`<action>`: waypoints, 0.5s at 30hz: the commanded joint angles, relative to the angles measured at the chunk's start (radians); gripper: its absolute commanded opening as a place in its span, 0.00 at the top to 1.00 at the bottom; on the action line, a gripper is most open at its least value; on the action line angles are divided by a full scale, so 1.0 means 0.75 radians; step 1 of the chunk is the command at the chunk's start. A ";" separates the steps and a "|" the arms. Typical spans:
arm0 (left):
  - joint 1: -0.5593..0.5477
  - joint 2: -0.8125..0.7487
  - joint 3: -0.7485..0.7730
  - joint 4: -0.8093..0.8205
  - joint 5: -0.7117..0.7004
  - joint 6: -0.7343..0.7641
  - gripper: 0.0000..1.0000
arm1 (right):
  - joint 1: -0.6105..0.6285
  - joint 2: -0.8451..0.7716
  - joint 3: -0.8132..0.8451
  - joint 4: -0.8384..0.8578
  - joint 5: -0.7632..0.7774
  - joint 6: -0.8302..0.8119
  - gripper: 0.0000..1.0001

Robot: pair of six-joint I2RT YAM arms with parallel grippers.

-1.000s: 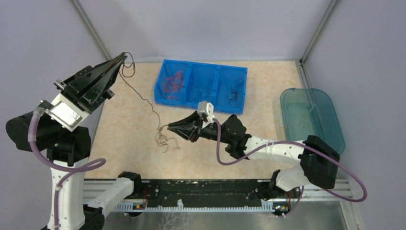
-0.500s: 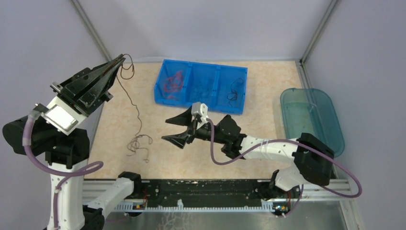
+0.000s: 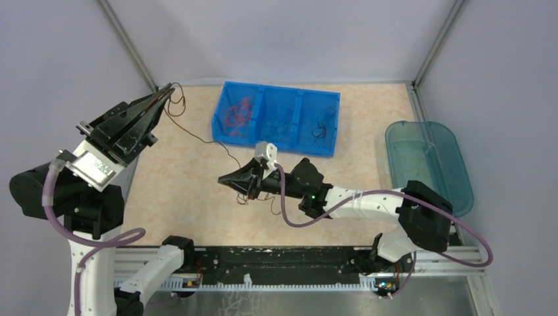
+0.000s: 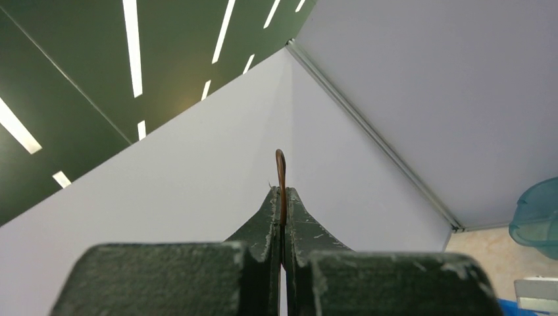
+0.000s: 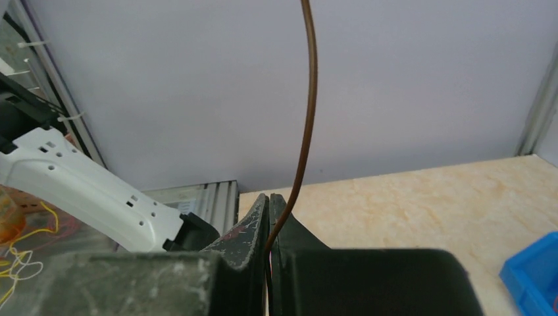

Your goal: Untangle the cables

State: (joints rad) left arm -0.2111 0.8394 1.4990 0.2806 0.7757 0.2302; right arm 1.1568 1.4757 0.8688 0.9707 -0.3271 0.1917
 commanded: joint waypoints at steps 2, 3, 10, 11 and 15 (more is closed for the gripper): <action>0.007 -0.080 -0.111 -0.201 -0.093 0.094 0.94 | -0.011 -0.150 -0.039 -0.166 0.128 -0.128 1.00; 0.007 -0.095 -0.137 -0.263 -0.101 0.095 0.85 | -0.013 -0.164 -0.041 -0.202 0.132 -0.147 1.00; 0.007 -0.177 -0.422 -0.815 -0.154 0.084 0.50 | -0.073 -0.230 -0.042 -0.483 0.110 -0.203 1.00; 0.007 -0.194 -0.468 -0.859 -0.154 0.127 0.43 | -0.082 -0.240 -0.045 -0.536 0.097 -0.223 1.00; 0.007 -0.220 -0.537 -1.144 0.018 0.363 0.17 | -0.101 -0.278 -0.048 -0.752 0.063 -0.333 1.00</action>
State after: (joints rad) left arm -0.2111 0.7002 1.1259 -0.3012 0.6945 0.3454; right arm 1.0950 1.3224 0.8295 0.5671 -0.2508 0.0326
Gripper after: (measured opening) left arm 0.750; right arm 0.006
